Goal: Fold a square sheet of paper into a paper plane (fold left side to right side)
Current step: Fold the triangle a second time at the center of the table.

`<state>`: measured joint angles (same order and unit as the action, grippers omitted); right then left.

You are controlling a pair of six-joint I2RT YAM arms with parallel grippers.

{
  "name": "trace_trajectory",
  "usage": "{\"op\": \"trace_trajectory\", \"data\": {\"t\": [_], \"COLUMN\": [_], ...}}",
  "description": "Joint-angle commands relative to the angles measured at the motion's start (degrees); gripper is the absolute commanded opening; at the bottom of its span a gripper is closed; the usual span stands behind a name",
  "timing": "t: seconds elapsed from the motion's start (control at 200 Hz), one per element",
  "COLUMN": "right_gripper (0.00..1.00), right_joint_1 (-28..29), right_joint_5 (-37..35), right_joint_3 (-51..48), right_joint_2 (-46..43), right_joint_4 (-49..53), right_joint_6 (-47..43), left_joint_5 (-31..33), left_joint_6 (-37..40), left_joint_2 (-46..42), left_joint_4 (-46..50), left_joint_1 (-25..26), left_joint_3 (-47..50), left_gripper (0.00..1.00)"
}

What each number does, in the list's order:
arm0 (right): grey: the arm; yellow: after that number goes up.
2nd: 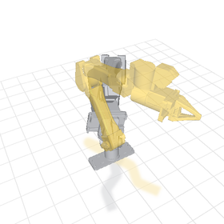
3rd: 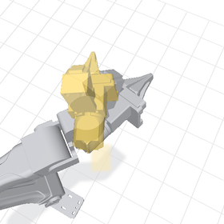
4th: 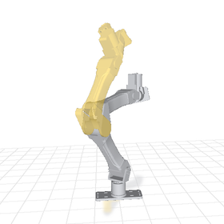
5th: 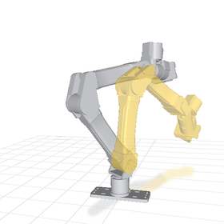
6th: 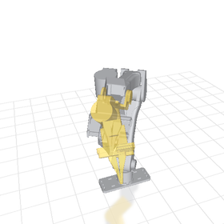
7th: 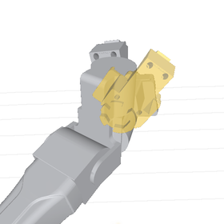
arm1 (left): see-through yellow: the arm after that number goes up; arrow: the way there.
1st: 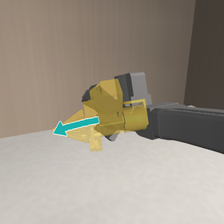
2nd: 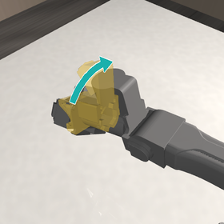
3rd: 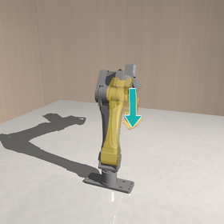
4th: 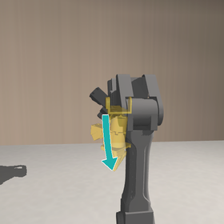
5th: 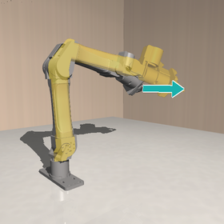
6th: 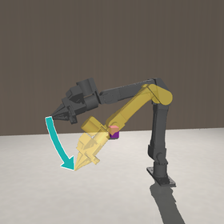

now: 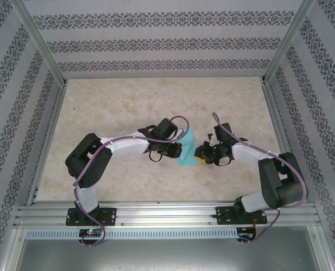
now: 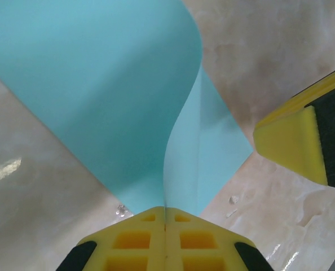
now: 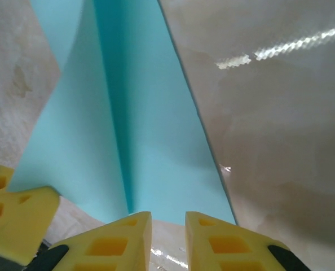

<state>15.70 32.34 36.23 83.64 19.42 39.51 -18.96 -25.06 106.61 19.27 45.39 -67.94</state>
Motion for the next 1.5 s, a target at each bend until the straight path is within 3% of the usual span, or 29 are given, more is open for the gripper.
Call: {"op": "trace_trajectory", "data": {"t": [0.0,0.749,1.494], "right_gripper": [0.23,0.23,0.24], "right_joint_1": [0.99,3.55,4.13], "right_joint_5": [-2.54,-8.45,-8.73], "right_joint_3": [0.77,2.97,3.40], "right_joint_2": [1.90,6.19,6.28], "right_joint_4": [-0.54,5.15,5.79], "right_joint_6": [-0.04,-1.80,-2.06], "left_joint_5": [-0.48,2.57,3.94], "left_joint_6": [1.42,2.60,3.73], "left_joint_2": [1.45,5.94,9.56], "left_joint_4": [4.16,5.17,6.57], "left_joint_1": [-1.09,-2.58,-2.93], "left_joint_3": [-2.66,-5.68,-8.26], "left_gripper": [0.07,0.07,0.07]}}
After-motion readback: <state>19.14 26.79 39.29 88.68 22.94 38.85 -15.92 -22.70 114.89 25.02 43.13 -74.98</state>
